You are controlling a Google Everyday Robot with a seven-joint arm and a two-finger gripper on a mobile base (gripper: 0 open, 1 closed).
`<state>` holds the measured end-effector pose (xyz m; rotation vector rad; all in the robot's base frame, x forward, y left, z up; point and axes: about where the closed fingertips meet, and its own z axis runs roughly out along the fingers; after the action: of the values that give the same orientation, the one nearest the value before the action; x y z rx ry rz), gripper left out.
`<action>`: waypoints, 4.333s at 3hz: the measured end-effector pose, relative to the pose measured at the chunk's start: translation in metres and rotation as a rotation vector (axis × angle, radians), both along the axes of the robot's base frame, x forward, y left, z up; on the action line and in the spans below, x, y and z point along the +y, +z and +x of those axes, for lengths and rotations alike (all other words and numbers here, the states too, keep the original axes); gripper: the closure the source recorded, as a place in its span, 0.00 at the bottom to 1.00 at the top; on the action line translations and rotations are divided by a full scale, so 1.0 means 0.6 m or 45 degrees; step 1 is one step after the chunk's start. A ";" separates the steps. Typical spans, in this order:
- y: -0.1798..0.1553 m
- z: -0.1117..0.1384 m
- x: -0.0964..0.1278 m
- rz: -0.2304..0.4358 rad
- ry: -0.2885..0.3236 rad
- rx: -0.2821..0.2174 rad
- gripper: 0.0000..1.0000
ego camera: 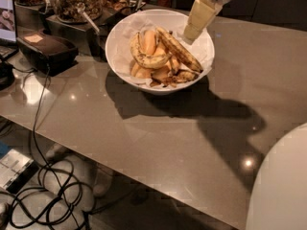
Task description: Pick banana from white bowl
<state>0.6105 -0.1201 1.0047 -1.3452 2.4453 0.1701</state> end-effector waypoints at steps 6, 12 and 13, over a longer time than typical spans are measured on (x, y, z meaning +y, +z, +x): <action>-0.108 0.087 0.037 -0.100 -0.001 0.124 0.39; -0.062 0.058 0.046 -0.162 0.122 -0.038 1.00; -0.044 0.037 0.095 -0.190 0.191 -0.060 1.00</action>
Offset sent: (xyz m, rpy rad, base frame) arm -0.0143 -0.0100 -0.0358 -0.1208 0.2293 -0.0145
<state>0.6324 -0.0632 0.9784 -1.5789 2.3580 -0.0081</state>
